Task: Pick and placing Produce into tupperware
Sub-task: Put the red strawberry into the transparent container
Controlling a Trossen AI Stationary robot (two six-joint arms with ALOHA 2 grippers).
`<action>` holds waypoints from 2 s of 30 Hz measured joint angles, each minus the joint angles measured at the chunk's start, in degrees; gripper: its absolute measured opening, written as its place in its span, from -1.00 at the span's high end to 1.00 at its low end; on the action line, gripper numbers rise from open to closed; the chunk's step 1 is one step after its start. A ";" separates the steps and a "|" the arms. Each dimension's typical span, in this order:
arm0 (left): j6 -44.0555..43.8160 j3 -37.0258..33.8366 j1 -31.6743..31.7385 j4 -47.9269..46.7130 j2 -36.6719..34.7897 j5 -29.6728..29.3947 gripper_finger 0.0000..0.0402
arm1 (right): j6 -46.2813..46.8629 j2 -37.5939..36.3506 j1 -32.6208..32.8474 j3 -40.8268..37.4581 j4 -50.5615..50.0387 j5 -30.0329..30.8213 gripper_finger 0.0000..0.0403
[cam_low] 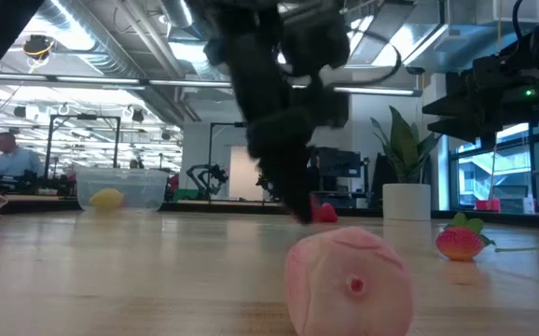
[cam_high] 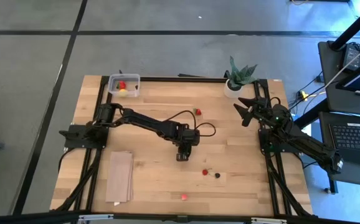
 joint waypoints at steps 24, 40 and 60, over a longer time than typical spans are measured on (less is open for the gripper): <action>15.87 43.91 12.86 -53.97 -2.20 -16.68 0.36 | 0.17 -0.02 0.00 0.00 0.00 0.02 -0.34; 7.81 30.95 30.98 -57.07 -25.54 -21.38 0.34 | -0.04 -0.02 0.00 0.00 0.00 0.04 -0.34; 7.85 -23.31 56.58 -16.85 -37.32 -12.96 0.35 | 1.64 -0.02 -0.01 0.00 -0.04 0.96 -0.34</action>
